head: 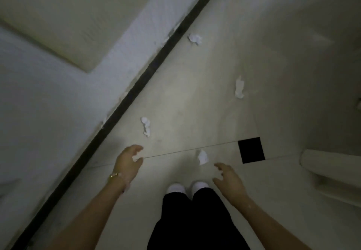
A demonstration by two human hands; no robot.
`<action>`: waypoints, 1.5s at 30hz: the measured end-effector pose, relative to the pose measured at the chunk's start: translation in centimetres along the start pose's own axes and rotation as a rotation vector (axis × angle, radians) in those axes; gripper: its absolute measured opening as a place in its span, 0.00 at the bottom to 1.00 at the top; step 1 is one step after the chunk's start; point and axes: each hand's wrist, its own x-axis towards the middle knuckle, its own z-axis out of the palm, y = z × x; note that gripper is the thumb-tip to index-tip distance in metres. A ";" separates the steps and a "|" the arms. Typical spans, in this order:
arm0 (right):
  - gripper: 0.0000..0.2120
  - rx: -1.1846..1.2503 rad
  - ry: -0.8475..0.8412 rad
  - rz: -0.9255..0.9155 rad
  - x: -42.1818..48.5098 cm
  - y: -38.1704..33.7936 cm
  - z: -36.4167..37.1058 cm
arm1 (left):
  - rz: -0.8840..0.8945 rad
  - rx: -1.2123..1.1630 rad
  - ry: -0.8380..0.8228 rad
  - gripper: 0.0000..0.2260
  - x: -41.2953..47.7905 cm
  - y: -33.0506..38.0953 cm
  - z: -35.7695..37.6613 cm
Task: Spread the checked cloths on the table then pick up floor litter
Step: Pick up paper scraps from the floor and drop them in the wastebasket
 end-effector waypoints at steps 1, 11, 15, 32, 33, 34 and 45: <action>0.26 -0.082 0.018 -0.064 2.7 0.8 1.3 | 0.027 0.063 0.017 0.17 2.7 -1.0 1.3; 0.25 -0.314 0.229 -0.450 15.4 5.4 8.0 | 0.202 0.340 0.028 0.35 19.2 -6.3 7.2; 0.11 -0.260 0.203 -0.412 16.2 5.8 8.4 | 0.251 0.484 0.207 0.19 19.8 -6.5 7.3; 0.04 0.578 0.197 0.130 -14.4 -6.1 -15.7 | 0.055 -0.178 -0.050 0.11 -8.6 15.4 -5.5; 0.04 0.581 0.218 0.127 -17.3 -7.2 -17.5 | 0.061 -0.201 -0.050 0.12 -11.2 17.6 -7.1; 0.05 0.594 0.247 0.127 -20.0 -8.0 -19.3 | 0.077 -0.225 -0.056 0.12 -13.7 19.9 -8.6; 0.05 0.989 0.570 0.212 -45.6 -9.0 -24.2 | 0.186 -0.027 -0.301 0.11 -29.7 26.4 -18.3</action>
